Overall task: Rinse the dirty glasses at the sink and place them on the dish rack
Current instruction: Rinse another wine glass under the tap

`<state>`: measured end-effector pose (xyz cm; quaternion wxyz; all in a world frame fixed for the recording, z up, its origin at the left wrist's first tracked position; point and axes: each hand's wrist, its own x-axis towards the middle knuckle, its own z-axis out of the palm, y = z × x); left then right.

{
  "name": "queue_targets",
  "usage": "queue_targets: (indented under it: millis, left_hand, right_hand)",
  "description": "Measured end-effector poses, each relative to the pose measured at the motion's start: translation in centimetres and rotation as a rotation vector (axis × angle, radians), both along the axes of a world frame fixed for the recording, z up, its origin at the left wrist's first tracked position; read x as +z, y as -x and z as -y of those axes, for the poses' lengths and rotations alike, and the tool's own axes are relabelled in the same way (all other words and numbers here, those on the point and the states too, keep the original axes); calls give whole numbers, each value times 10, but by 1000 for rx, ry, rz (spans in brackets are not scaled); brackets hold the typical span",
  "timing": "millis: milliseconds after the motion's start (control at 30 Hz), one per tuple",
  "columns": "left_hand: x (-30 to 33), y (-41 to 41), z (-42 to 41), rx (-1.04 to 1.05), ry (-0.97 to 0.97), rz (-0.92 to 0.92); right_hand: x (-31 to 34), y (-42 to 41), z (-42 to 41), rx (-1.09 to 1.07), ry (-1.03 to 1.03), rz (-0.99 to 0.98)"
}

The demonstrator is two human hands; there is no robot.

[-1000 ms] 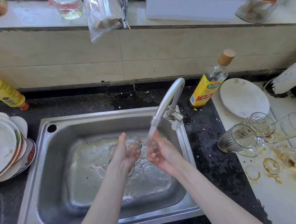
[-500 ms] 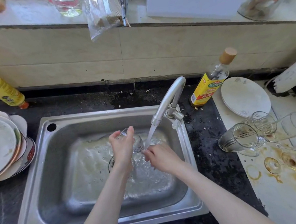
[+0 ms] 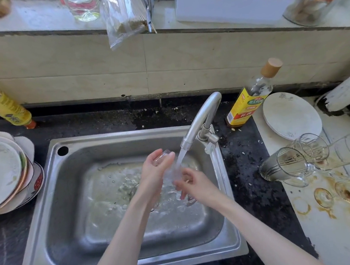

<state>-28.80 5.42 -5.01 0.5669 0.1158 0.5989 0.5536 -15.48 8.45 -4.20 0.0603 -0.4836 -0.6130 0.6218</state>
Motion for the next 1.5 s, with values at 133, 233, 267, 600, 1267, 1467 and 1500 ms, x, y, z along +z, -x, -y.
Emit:
queue_targets:
  millis: [133,233,267,600,1267,1467,1500]
  left_hand:
    - [2,-11,0,-20,-83,80]
    - [3,-3,4,-180,-203,234]
    - [2,1,5,-264,-219,260]
    - [-12,-15,4,27,67,26]
    - [9,2,24,-387,-265,-445]
    - [4,3,22,-348,-233,-756]
    - [2,2,23,-344,-223,-777]
  right_hand:
    - [0,5,9,-71,-66,-12]
    - [8,4,3,-130,514,-326]
    - [11,2,1,-111,631,-400]
    - [3,1,15,260,-512,536]
    - [-3,-13,-3,-205,391,-486]
    - [-4,-13,-12,-238,486,-474]
    - [-9,-14,-15,-266,486,-439]
